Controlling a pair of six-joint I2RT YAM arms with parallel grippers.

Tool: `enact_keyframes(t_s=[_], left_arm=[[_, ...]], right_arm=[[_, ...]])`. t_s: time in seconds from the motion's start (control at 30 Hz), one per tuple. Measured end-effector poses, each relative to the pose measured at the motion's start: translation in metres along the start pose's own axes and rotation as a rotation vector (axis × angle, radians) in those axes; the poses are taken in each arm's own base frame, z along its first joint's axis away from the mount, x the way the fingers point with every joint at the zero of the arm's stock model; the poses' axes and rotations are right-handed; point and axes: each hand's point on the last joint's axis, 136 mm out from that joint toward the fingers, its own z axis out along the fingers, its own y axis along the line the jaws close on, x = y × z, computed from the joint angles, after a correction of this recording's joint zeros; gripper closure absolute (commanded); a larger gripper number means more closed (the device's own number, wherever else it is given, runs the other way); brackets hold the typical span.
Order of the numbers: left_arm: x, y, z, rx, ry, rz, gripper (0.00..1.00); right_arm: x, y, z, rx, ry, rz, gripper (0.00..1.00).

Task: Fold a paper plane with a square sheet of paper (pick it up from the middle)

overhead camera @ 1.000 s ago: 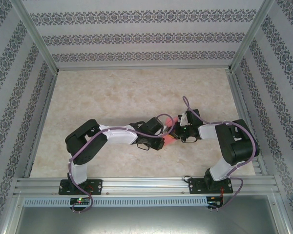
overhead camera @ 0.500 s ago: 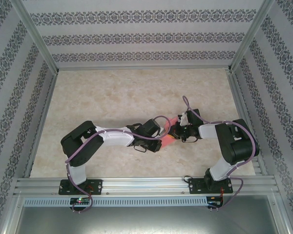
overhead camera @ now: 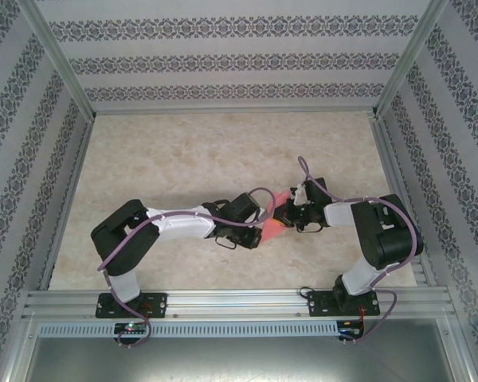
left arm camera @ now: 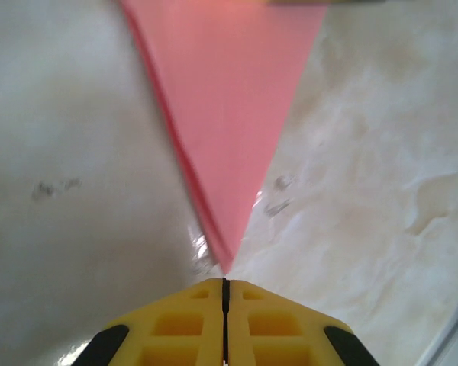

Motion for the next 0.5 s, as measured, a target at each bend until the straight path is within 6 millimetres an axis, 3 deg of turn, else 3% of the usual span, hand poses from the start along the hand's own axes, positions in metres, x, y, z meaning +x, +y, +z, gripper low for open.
enact_keyframes(t_s=[0.23, 0.5], left_arm=[[-0.038, -0.025, -0.005, 0.054, -0.064, 0.024, 0.89], [-0.034, -0.006, 0.027, 0.004, -0.012, 0.006, 0.9]], right_arm=[[0.0, 0.0, 0.0, -0.001, 0.0, 0.0, 1.0], [0.001, 0.0, -0.001, 0.001, 0.0, 0.002, 1.0]])
